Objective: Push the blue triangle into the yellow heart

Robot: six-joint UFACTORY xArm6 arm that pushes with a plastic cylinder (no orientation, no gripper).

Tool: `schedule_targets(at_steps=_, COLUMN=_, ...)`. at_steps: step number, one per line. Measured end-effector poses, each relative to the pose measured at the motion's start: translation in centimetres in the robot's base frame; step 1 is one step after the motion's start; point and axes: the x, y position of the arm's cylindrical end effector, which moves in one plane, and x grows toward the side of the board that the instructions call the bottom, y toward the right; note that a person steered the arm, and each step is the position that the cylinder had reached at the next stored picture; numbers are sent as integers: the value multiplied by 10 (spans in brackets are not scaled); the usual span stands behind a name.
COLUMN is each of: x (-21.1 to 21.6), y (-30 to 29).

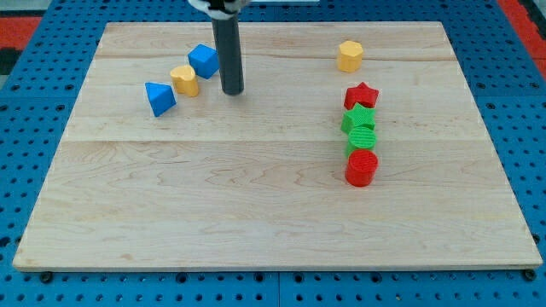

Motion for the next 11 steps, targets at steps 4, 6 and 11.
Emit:
schedule_targets(at_steps=4, x=57, y=-174)
schedule_targets(at_steps=6, x=27, y=-159)
schedule_targets(at_steps=11, x=-2, y=-92)
